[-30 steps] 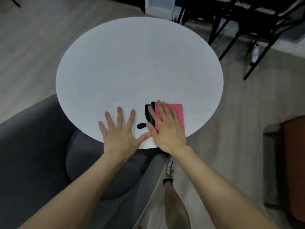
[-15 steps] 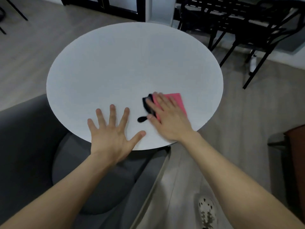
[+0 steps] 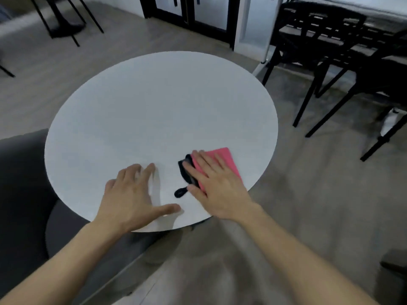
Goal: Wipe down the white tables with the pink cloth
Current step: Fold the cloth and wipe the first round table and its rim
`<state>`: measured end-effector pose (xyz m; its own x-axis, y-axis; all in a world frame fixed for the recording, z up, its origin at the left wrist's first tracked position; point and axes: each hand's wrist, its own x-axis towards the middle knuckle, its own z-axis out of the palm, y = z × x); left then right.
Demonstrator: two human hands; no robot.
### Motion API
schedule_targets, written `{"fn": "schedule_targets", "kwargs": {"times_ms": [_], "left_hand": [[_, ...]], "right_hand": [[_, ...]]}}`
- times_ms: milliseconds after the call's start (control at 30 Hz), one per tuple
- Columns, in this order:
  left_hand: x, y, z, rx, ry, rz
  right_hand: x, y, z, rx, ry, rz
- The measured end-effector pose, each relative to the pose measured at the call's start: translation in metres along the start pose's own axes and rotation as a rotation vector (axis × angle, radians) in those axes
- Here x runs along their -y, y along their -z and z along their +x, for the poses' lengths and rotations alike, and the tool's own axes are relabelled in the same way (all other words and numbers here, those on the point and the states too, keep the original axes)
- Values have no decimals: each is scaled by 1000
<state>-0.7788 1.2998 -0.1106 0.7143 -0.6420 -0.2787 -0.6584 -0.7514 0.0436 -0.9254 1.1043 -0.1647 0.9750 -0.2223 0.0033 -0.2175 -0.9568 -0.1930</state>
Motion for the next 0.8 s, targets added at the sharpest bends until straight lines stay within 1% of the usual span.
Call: {"fn": "schedule_targets", "kwargs": {"times_ms": [33,67,100,133,233,267,300,333,367,400,467,533,600,667,700,733,800], "left_hand": [[-24,2,2,26,31,-44],[-45,4,7,53,75,-71],[-62,6,12,77,124,-74],[-76,8,17,93,170,-63],[-91,9,29,97,260,-35],[-90,9,31,96,275,-30],[-89,8,31,97,290,-25],[-88,8,30,95,299,-21],[-88,9,30,95,303,-19],[-90,10,30,97,310,-26],[-92,15,29,99,324,-69],[-95,20,26,99,334,-112],[-97,22,23,110,347,-125],[-99,22,22,122,369,-153],[-99,21,23,127,381,-172],[-99,20,22,132,395,-193],[-100,19,22,133,430,-239]], "right_hand": [[-15,4,-3,35,107,-9],[-38,10,-2,53,170,-5],[-66,17,2,65,174,10],[-97,26,7,74,114,32],[-181,49,24,84,-238,89],[-191,49,30,75,-305,86],[-186,45,34,60,-328,63],[-171,40,36,38,-299,36],[-151,34,34,17,-210,13],[-129,28,32,7,-64,2],[-87,16,26,39,252,5],[-64,10,25,91,420,11],[-73,10,29,120,572,41],[-112,18,51,142,734,66],[-141,23,70,127,751,53],[-173,29,91,106,698,25],[-232,40,131,70,485,-22]]}}
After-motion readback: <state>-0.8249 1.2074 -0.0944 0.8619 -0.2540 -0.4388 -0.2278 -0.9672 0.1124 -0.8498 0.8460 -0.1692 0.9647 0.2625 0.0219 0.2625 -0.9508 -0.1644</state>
